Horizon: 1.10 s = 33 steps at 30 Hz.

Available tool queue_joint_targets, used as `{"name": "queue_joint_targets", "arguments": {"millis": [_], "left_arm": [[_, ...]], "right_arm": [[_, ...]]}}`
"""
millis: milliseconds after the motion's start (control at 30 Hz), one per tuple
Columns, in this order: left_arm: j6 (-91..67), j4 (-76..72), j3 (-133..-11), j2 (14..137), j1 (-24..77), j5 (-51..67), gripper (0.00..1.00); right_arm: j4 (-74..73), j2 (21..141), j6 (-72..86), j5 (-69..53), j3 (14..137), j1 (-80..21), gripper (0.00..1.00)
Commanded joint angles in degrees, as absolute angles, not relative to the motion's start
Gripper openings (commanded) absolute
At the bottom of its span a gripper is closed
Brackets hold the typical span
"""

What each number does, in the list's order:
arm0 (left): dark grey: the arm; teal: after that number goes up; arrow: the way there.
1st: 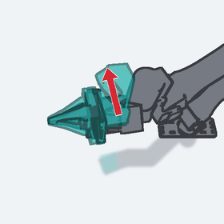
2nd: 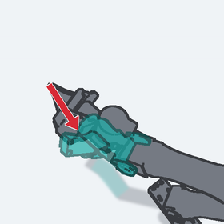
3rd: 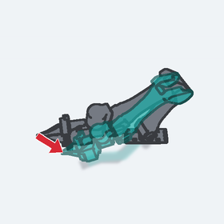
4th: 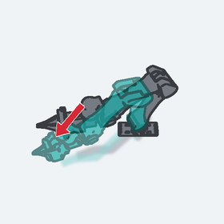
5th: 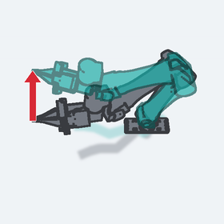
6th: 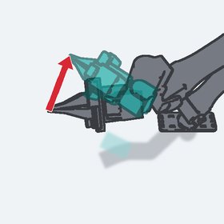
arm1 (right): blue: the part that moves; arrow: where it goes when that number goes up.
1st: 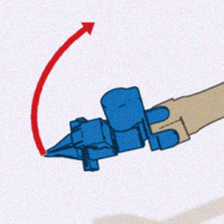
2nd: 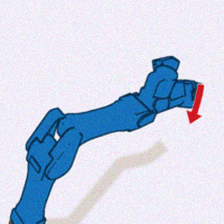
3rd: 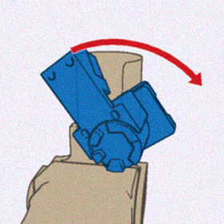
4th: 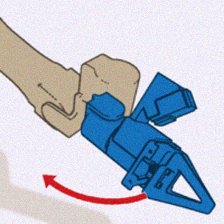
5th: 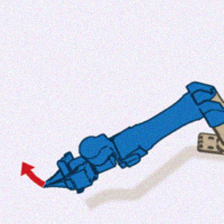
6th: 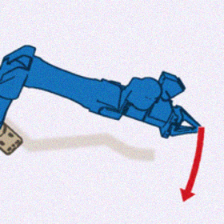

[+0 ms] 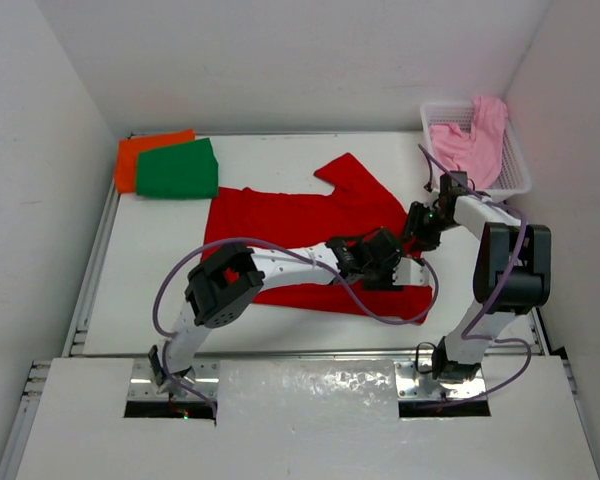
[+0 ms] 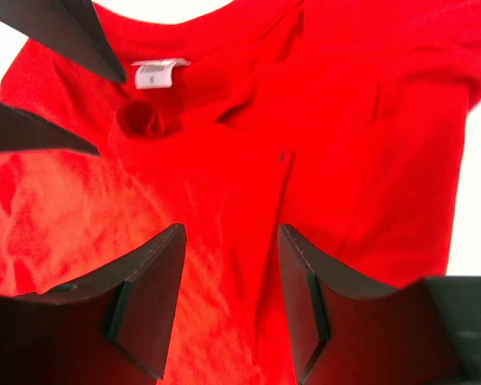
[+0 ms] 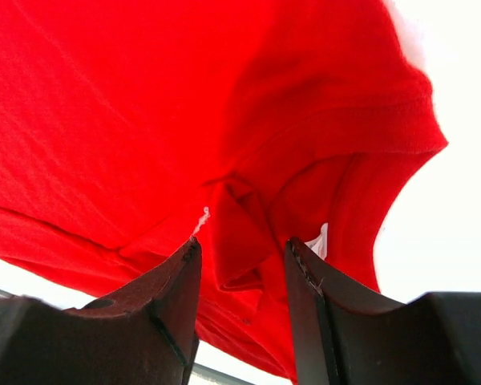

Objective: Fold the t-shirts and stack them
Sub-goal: Fold the flattened tshirt in 1/3 of the way

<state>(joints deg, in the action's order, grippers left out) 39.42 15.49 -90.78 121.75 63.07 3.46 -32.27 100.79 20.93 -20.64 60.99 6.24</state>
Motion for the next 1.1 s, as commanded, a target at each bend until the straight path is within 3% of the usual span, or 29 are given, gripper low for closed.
{"name": "queue_joint_targets", "arguments": {"millis": [0, 367, 500, 900, 1033, 1067], "left_arm": [[36.7, 11.3, -93.0, 124.0, 63.6, 6.8, 0.47], [33.6, 10.2, -95.4, 127.4, 63.6, 8.2, 0.44], [32.1, 10.1, -96.3, 128.1, 63.5, 7.9, 0.36], [31.4, 9.6, -96.9, 128.8, 63.6, 7.0, 0.30], [30.7, 9.3, -96.0, 129.1, 63.5, 7.2, 0.14], [30.0, 9.1, -96.0, 129.2, 63.6, 6.8, 0.00]], "right_arm": [[-30.8, 100.2, 20.0, -21.7, 59.8, 6.2, 0.44], [-30.6, 99.7, 19.5, -21.7, 58.9, 6.3, 0.42], [-30.1, 99.8, 19.5, -22.1, 58.0, 6.3, 0.39], [-29.7, 99.8, 19.5, -22.4, 57.6, 6.3, 0.34], [-29.8, 99.8, 19.2, -22.2, 57.6, 6.3, 0.27], [-29.9, 99.8, 19.1, -22.1, 57.6, 6.4, 0.24]]}}
